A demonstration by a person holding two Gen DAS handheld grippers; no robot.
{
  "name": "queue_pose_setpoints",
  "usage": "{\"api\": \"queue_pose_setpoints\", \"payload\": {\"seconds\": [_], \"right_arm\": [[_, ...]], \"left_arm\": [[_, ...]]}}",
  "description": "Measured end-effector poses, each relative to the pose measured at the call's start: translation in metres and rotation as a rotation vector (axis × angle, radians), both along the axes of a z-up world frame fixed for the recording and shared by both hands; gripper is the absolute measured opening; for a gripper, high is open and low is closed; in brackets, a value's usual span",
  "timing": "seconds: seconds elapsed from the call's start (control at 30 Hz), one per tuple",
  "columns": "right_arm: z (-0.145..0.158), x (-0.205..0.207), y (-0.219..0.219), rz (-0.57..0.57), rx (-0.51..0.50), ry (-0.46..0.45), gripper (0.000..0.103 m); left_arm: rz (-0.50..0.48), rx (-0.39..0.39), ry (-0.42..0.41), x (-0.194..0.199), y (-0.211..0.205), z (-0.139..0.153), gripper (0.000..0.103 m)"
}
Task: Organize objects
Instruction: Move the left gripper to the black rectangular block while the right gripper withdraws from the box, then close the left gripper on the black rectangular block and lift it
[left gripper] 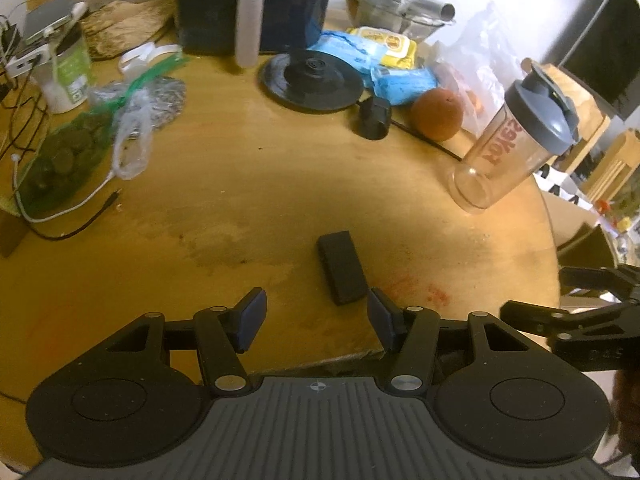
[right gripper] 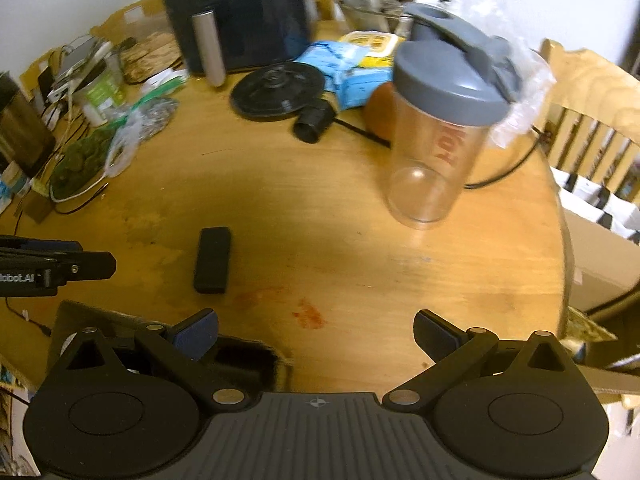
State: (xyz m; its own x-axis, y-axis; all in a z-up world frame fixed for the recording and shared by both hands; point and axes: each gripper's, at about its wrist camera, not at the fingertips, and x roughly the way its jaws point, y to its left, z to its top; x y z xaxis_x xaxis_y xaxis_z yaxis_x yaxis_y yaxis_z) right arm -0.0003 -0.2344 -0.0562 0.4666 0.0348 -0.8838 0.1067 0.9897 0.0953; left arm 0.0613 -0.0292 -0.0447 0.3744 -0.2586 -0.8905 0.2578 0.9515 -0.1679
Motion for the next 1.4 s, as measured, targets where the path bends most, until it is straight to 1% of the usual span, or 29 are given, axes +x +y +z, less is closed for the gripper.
{"api": "queue_pose_setpoints", "payload": {"seconds": [0.27, 0.67, 0.93, 1.03, 1.1, 1.13, 1.17, 1.23, 1.3, 1.33, 1.4], "right_arm": [[-0.003, -0.008, -0.026, -0.060, 0.009, 0.008, 0.103], [-0.006, -0.020, -0.047, -0.116, 0.019, 0.020, 0.103], [-0.007, -0.029, -0.056, -0.151, 0.018, 0.023, 0.103], [-0.007, -0.031, -0.059, -0.163, 0.018, 0.025, 0.103], [-0.007, -0.033, -0.060, -0.171, 0.017, 0.024, 0.103], [-0.007, -0.034, -0.061, -0.173, 0.018, 0.024, 0.103], [-0.007, -0.034, -0.061, -0.175, 0.018, 0.024, 0.103], [-0.007, -0.035, -0.062, -0.179, 0.017, 0.024, 0.103], [-0.006, -0.036, -0.062, -0.182, 0.019, 0.022, 0.103], [-0.006, -0.036, -0.062, -0.184, 0.020, 0.023, 0.103], [-0.006, -0.036, -0.061, -0.185, 0.023, 0.022, 0.103]], "left_arm": [[-0.038, 0.028, 0.026, 0.017, -0.023, -0.017, 0.055], [-0.024, 0.049, 0.104, 0.046, -0.044, -0.049, 0.055], [-0.001, 0.091, 0.124, 0.059, -0.057, -0.072, 0.054], [-0.003, 0.120, 0.129, 0.062, -0.061, -0.082, 0.053], [-0.012, 0.128, 0.129, 0.061, -0.062, -0.087, 0.052], [-0.017, 0.142, 0.122, 0.060, -0.064, -0.089, 0.049], [-0.024, 0.153, 0.102, 0.058, -0.065, -0.089, 0.046], [-0.033, 0.176, 0.085, 0.055, -0.068, -0.088, 0.044], [-0.032, 0.193, 0.073, 0.052, -0.068, -0.087, 0.039], [-0.030, 0.205, 0.067, 0.051, -0.067, -0.087, 0.033], [-0.031, 0.203, 0.066, 0.050, -0.064, -0.086, 0.032]]}}
